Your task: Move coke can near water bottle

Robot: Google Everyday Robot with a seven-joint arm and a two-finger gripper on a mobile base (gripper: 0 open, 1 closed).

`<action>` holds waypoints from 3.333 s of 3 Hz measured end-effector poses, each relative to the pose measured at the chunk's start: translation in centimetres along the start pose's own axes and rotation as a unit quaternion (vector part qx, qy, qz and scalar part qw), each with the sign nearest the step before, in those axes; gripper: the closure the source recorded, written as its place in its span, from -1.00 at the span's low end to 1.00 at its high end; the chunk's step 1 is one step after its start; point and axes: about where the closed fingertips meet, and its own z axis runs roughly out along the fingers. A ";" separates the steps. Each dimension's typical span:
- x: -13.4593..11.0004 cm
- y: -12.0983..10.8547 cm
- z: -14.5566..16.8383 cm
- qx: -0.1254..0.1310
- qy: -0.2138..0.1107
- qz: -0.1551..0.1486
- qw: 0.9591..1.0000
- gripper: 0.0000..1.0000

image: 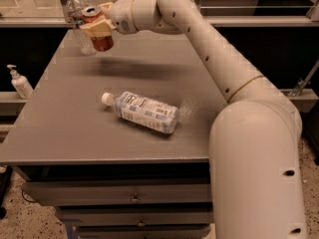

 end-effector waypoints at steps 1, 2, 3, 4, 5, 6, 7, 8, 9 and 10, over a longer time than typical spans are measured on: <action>0.9 -0.9 0.6 0.010 0.009 0.001 1.000 1.00; 2.0 -1.5 1.2 0.013 0.015 0.018 1.000 1.00; 2.9 -2.0 1.6 0.017 0.018 0.035 0.999 0.66; 4.1 -3.0 1.6 0.030 0.022 0.048 0.998 0.19; 5.1 -3.8 1.5 0.041 0.025 0.060 0.997 -0.30; 5.8 -4.2 1.5 0.047 0.026 0.069 0.996 -0.73; 6.3 -4.3 1.5 0.050 0.027 0.075 0.996 -1.00; 6.7 -4.4 1.1 0.052 0.028 0.080 0.995 -1.00; 7.5 -4.7 -0.9 0.057 0.035 0.080 0.995 -1.00; 8.6 -6.1 -5.7 0.077 0.043 0.072 0.993 -1.00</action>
Offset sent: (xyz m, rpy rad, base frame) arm 0.0348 -0.0004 -0.0255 -0.0168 0.0749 -0.0670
